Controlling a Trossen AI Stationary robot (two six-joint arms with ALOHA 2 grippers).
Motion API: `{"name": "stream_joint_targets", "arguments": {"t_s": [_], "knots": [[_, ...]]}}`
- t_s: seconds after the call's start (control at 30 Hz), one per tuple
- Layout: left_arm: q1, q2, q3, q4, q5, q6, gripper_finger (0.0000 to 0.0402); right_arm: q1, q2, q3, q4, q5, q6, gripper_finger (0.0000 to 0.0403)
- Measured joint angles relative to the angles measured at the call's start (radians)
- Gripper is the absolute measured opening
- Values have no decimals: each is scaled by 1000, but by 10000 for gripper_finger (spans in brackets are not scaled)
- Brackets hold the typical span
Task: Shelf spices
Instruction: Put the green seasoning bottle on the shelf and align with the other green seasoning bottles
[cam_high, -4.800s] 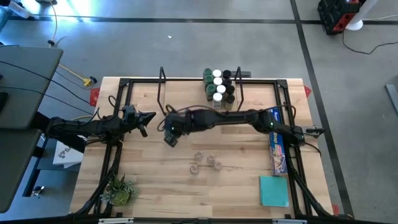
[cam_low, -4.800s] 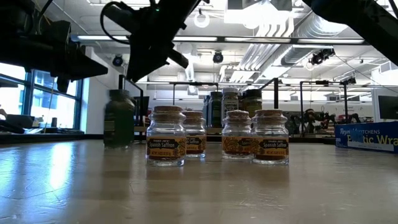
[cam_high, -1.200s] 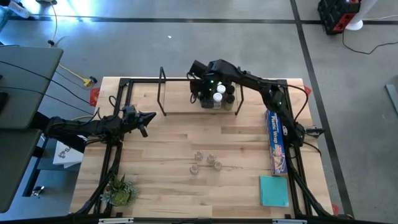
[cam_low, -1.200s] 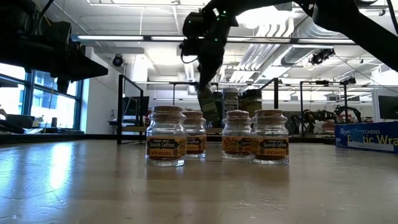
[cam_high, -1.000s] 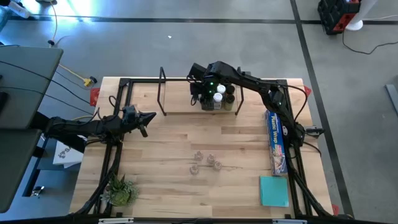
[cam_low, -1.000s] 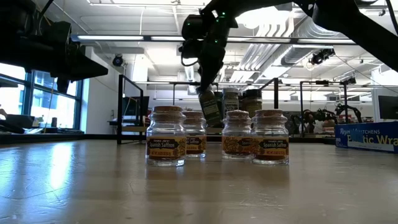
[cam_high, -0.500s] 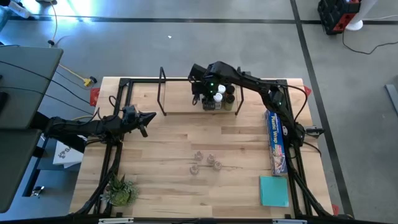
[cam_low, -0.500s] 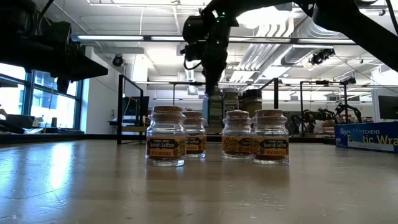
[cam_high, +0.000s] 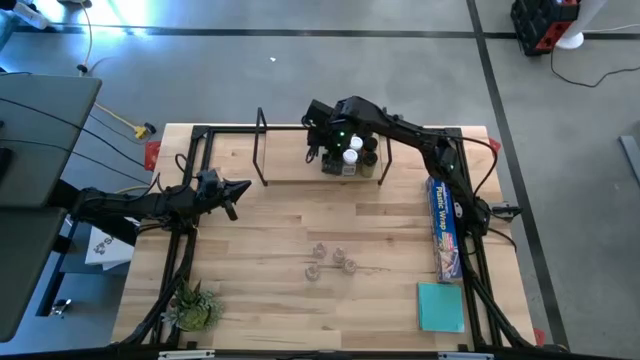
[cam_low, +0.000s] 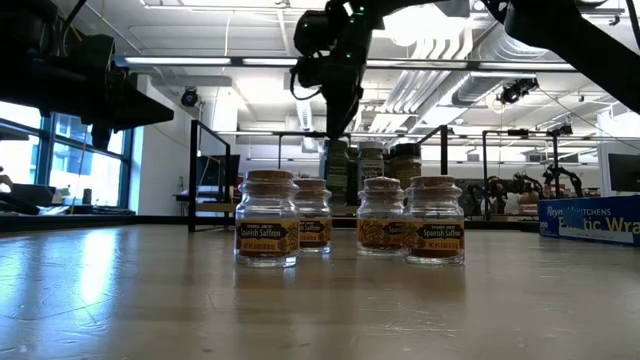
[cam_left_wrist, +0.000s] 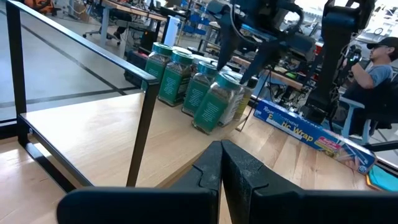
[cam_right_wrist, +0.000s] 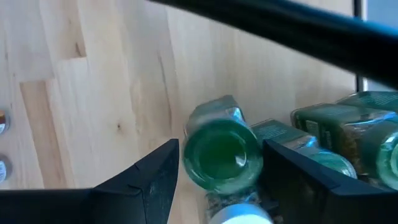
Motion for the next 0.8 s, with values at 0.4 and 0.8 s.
{"name": "stream_joint_targets", "arguments": {"t_s": [0.4, 0.8], "knots": [[0, 0, 0, 0, 0, 0, 5, 4, 4, -2, -19, 76, 90, 222], [0, 0, 0, 0, 0, 0, 5, 3, 5, 0, -68, 87, 116, 222]]}}
